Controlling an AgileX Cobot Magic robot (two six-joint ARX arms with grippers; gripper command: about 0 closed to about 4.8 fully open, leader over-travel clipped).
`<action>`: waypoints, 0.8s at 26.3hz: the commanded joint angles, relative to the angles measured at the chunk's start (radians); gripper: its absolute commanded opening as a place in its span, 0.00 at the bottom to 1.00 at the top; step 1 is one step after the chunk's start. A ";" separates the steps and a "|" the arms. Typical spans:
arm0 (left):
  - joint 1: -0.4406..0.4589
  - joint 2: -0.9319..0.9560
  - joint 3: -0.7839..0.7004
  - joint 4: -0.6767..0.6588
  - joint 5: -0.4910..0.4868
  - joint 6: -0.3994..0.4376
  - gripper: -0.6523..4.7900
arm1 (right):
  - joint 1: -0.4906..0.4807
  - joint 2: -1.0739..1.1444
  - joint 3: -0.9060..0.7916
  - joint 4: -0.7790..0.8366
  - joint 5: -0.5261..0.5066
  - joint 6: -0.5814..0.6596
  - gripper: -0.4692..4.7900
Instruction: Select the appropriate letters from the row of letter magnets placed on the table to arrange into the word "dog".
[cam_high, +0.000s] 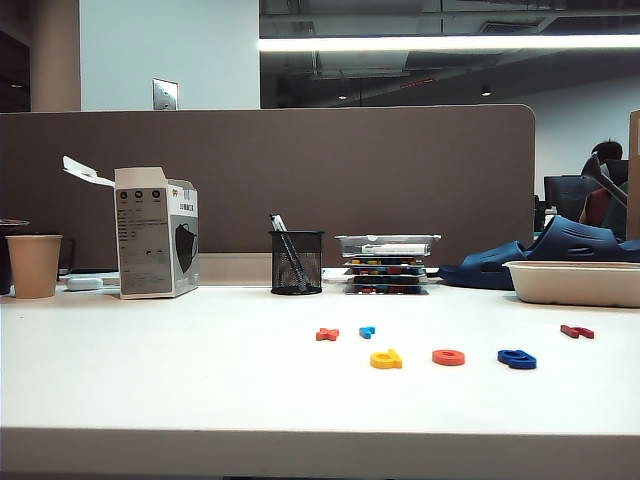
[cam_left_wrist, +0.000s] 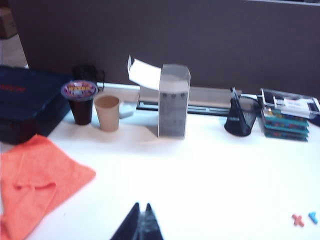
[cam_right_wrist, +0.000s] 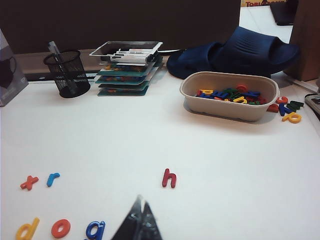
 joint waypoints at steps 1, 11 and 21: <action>0.001 -0.105 -0.083 0.020 0.024 -0.007 0.11 | 0.002 -0.007 -0.030 0.058 -0.003 -0.001 0.08; 0.001 -0.311 -0.373 0.137 0.083 -0.007 0.11 | 0.004 -0.040 -0.162 0.159 -0.026 -0.025 0.08; 0.000 -0.315 -0.657 0.537 0.059 -0.082 0.11 | 0.004 -0.060 -0.325 0.358 -0.058 -0.111 0.08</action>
